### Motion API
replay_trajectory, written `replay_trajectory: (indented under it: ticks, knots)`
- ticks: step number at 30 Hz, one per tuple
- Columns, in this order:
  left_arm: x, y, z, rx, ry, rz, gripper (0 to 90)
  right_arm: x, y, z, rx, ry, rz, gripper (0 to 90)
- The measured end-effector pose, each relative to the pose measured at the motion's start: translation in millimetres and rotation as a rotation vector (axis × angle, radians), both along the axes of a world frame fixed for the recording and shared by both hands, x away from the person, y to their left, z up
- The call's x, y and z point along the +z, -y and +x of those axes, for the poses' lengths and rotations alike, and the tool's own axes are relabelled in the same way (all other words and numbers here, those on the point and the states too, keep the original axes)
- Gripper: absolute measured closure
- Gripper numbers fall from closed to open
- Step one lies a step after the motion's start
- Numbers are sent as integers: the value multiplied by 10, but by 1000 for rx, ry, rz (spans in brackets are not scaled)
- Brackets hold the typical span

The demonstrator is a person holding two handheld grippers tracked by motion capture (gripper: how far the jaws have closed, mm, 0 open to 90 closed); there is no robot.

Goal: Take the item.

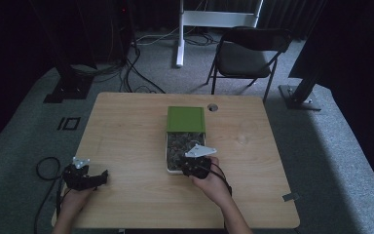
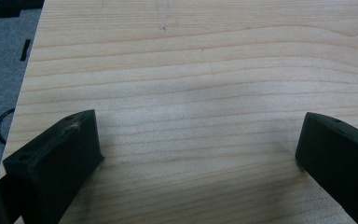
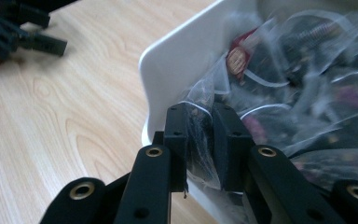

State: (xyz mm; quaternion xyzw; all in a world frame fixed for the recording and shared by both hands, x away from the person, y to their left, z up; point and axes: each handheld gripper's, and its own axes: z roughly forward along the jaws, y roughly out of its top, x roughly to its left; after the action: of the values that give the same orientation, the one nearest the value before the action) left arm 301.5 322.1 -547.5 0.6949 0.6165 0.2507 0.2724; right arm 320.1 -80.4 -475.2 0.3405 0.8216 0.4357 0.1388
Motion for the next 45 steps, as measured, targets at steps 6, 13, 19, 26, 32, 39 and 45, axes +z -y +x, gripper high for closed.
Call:
replay_trajectory:
  ticks: [6,13,19,26,32,39,45]
  knots:
    - [0,0,0,0,0,0,3,100,40,-17,2,17,17,776]
    - [-1,2,1,2,2,-2,3,265,116,-2,-5,41,46,778]
    - [-1,1,1,1,1,-1,3,351,163,38,-18,55,71,779]
    - [0,-1,0,0,0,0,3,424,243,100,-44,71,99,780]
    - [0,0,0,1,0,-1,3,467,315,131,-46,83,84,780]
    - [0,1,0,1,0,-1,3,509,427,158,-66,95,83,780]
    - [-1,1,0,1,1,-1,3,528,557,188,-93,104,84,780]
